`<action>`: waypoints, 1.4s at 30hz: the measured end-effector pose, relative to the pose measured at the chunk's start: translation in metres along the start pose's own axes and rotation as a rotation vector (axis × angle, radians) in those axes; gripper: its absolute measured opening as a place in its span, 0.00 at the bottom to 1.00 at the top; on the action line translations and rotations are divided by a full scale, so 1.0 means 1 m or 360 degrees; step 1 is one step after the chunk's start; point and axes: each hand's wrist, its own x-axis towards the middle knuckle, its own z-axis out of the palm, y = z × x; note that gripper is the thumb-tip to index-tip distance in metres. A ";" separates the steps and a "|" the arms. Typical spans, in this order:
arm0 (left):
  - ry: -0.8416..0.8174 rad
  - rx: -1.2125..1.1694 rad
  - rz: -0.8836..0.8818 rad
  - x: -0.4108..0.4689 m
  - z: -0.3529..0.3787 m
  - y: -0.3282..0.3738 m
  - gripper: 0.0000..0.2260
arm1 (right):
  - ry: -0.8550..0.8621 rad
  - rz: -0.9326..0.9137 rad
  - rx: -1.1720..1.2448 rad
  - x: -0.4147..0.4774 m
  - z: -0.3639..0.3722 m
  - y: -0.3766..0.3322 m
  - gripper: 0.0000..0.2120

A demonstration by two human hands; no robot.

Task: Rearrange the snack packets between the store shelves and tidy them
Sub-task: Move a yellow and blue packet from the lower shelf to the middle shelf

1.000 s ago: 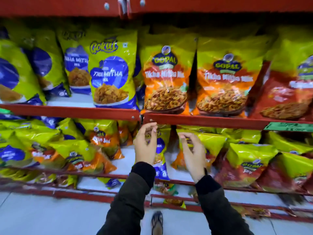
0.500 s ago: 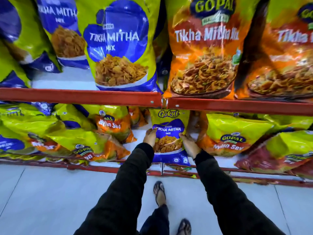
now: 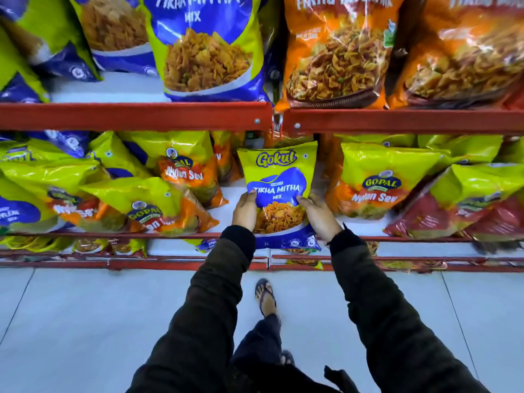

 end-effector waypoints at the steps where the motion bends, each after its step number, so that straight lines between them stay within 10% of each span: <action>1: 0.0034 -0.0010 0.0033 -0.008 -0.006 0.000 0.19 | 0.0014 -0.0034 -0.0003 -0.010 0.001 -0.004 0.26; 15: 0.0437 -0.0362 0.0781 -0.153 -0.150 0.096 0.10 | -0.0207 -0.0879 -0.0077 -0.160 0.061 -0.129 0.08; 25: 0.0596 -0.0353 0.1382 -0.110 -0.248 0.240 0.14 | -0.0088 -0.1511 0.0067 -0.148 0.143 -0.278 0.28; 42: 0.0179 -0.0152 0.1096 0.035 -0.287 0.287 0.20 | 0.0253 -0.1218 -0.0005 -0.037 0.215 -0.323 0.23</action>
